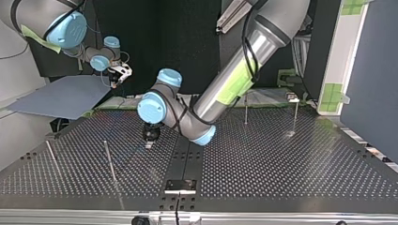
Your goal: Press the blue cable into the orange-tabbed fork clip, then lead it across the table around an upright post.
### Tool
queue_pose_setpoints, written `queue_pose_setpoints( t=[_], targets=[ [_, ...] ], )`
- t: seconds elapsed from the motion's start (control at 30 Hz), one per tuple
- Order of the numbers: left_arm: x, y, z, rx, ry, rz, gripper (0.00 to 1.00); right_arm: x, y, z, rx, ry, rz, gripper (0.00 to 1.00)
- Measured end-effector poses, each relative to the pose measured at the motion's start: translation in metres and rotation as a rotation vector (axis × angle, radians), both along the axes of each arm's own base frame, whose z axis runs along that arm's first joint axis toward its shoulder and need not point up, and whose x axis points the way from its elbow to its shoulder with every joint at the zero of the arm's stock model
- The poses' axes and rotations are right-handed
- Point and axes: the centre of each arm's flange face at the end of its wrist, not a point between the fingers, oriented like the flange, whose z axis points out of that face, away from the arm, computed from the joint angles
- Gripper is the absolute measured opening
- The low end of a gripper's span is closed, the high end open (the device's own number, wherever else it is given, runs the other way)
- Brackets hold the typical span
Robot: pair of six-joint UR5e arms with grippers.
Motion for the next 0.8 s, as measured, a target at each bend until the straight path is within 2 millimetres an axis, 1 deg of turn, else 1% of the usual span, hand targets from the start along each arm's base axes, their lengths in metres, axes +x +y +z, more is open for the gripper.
queue_pose_setpoints(
  t=[0.3, 0.53, 0.63, 0.8],
  targets=[
    [-0.016, 0.015, 0.017, 0.01, 0.033, -0.055, 0.75, 0.0, 0.0, 0.0, 0.003, 0.0, 0.001, 0.0],
    [-0.039, 0.022, 0.028, 0.027, 0.073, -0.116, 0.75, 0.001, 0.0, 0.0, 0.003, -0.001, 0.004, 0.0],
    [-0.047, 0.024, 0.022, 0.039, 0.102, -0.139, 0.75, 0.001, 0.0, 0.0, 0.005, -0.001, 0.004, 0.0],
    [-0.055, 0.032, 0.003, 0.072, 0.169, -0.147, 0.75, 0.001, 0.001, 0.0, 0.01, 0.003, 0.006, 0.0]
  ],
)
